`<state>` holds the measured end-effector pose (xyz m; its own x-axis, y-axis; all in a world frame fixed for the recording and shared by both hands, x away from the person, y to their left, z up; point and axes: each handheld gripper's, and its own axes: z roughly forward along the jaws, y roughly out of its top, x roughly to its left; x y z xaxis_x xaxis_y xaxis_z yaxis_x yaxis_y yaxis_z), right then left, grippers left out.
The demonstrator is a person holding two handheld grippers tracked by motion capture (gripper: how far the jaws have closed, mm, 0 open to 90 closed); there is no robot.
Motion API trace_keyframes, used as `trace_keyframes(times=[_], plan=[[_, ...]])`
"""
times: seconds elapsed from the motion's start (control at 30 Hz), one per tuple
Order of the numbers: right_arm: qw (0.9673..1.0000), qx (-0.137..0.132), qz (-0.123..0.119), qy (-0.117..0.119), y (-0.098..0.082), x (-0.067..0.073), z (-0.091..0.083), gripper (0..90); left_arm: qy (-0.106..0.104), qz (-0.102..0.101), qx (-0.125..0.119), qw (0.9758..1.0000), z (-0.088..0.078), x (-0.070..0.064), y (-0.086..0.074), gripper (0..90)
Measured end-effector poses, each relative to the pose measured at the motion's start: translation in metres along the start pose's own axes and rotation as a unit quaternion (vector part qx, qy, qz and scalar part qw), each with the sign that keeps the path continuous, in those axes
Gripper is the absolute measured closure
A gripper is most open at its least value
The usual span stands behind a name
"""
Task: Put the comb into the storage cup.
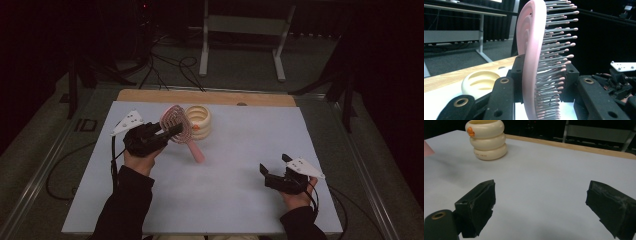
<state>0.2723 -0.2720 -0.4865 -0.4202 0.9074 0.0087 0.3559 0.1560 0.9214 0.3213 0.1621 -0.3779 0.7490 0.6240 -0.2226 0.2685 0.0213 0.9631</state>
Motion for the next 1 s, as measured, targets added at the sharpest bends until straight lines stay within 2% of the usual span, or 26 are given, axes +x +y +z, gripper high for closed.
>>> trace_keyframes(times=[0.5, 1.0], plan=[[0.9999, 0.007, -0.008, 0.009, -0.003, 0.006, 0.003, 8.7, 0.009, 0.003, 0.0, 1.0, -0.001, 0.006, 0.012, 65.4], [0.9999, 0.01, -0.004, 0.01, -0.004, 0.004, 0.003, 8.7, 0.013, 0.005, 0.002, 0.9999, 0.001, 0.007, 0.018, 65.4]])
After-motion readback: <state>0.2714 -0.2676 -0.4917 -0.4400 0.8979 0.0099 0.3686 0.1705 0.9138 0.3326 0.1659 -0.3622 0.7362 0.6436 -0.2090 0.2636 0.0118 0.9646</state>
